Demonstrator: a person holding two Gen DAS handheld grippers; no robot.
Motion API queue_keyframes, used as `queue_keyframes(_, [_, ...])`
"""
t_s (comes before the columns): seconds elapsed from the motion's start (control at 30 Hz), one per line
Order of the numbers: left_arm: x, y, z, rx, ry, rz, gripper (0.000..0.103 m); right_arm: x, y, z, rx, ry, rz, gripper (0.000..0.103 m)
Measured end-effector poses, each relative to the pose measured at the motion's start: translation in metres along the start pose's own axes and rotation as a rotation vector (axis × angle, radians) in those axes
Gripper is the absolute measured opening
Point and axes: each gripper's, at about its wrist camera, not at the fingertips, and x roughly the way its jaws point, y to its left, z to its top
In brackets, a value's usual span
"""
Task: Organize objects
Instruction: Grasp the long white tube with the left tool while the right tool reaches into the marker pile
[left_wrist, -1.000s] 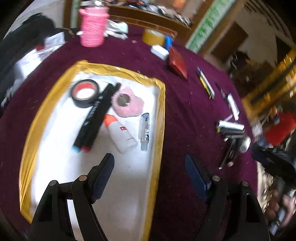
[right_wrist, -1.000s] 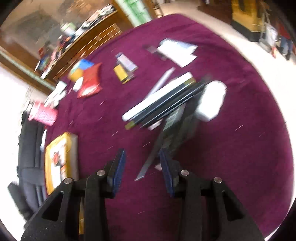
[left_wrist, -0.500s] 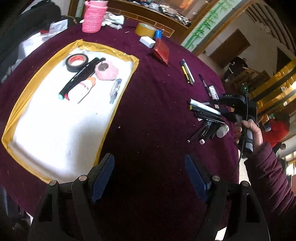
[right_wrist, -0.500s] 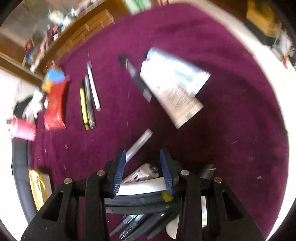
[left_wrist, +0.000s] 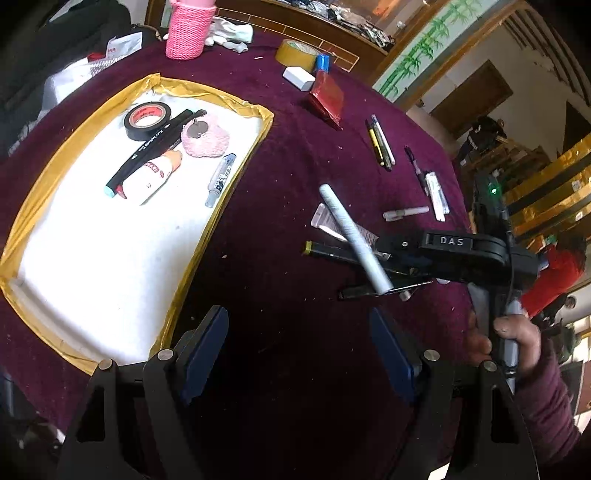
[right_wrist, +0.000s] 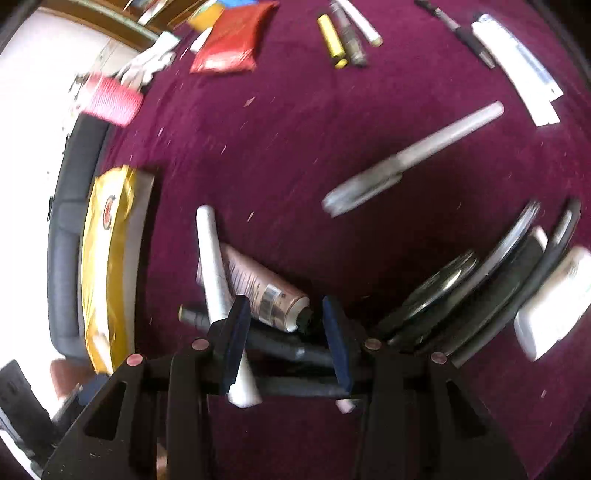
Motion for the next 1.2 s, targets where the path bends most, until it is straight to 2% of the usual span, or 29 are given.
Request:
queue_keyframes(0.1, [-0.005, 0.001, -0.006, 0.021, -0.009, 0.005, 0.074, -0.021, -0.004, -0.011, 0.050, -0.072, -0.027, 0.039])
queue_keyframes(0.17, [0.002, 0.000, -0.008, 0.054, -0.011, -0.006, 0.074, -0.042, -0.008, -0.018, 0.082, -0.164, -0.027, 0.040])
queue_keyframes(0.2, [0.008, -0.001, -0.008, 0.067, -0.011, -0.013, 0.074, -0.056, -0.010, -0.024, 0.094, -0.234, -0.035, 0.044])
queue_keyframes(0.27, [0.028, -0.004, -0.001, 0.061, 0.007, -0.043, 0.073, -0.071, -0.014, -0.035, 0.109, -0.303, -0.078, 0.049])
queue_keyframes(0.37, [0.046, -0.011, 0.014, 0.049, -0.002, -0.089, 0.073, -0.086, -0.023, -0.054, 0.126, -0.338, -0.134, 0.049])
queue_keyframes(0.47, [0.060, -0.017, 0.031, 0.053, -0.037, -0.065, 0.073, -0.096, -0.042, -0.073, 0.191, -0.383, -0.114, 0.049])
queue_keyframes(0.53, [0.074, -0.019, 0.039, 0.065, -0.025, -0.022, 0.073, -0.096, -0.055, -0.085, 0.246, -0.410, -0.055, 0.049])
queue_keyframes(0.6, [0.087, -0.018, 0.045, 0.076, 0.001, 0.016, 0.072, -0.089, -0.062, -0.095, 0.284, -0.413, -0.062, 0.049])
queue_keyframes(0.7, [0.101, -0.016, 0.046, 0.095, 0.021, 0.034, 0.064, -0.082, -0.071, -0.104, 0.330, -0.366, -0.043, 0.049])
queue_keyframes(0.73, [0.102, -0.014, 0.046, 0.097, 0.016, 0.042, 0.054, -0.083, -0.071, -0.106, 0.325, -0.365, -0.052, 0.049])
queue_keyframes(0.77, [0.102, -0.014, 0.047, 0.112, -0.001, 0.058, 0.038, -0.085, -0.070, -0.107, 0.315, -0.370, -0.064, 0.049])
queue_keyframes(0.8, [0.103, -0.013, 0.047, 0.121, 0.002, 0.061, 0.032, -0.087, -0.070, -0.108, 0.310, -0.373, -0.069, 0.049])
queue_keyframes(0.87, [0.102, -0.012, 0.050, 0.115, 0.007, 0.047, 0.011, -0.090, -0.070, -0.111, 0.311, -0.374, -0.072, 0.049])
queue_keyframes(0.97, [0.105, -0.017, 0.051, 0.144, 0.003, 0.097, 0.013, -0.089, -0.067, -0.113, 0.290, -0.361, -0.080, 0.049])
queue_keyframes(1.03, [0.113, -0.031, 0.047, 0.213, -0.004, 0.161, 0.016, -0.089, -0.064, -0.114, 0.278, -0.355, -0.080, 0.049])
queue_keyframes(1.13, [0.124, -0.056, 0.037, 0.344, -0.020, 0.240, 0.036, -0.092, -0.064, -0.112, 0.265, -0.362, -0.097, 0.049])
queue_keyframes(1.17, [0.126, -0.062, 0.034, 0.373, -0.025, 0.259, 0.036, -0.094, -0.066, -0.111, 0.269, -0.369, -0.106, 0.049])
queue_keyframes(1.2, [0.126, -0.062, 0.033, 0.377, -0.030, 0.247, 0.031, -0.097, -0.069, -0.110, 0.277, -0.377, -0.114, 0.049])
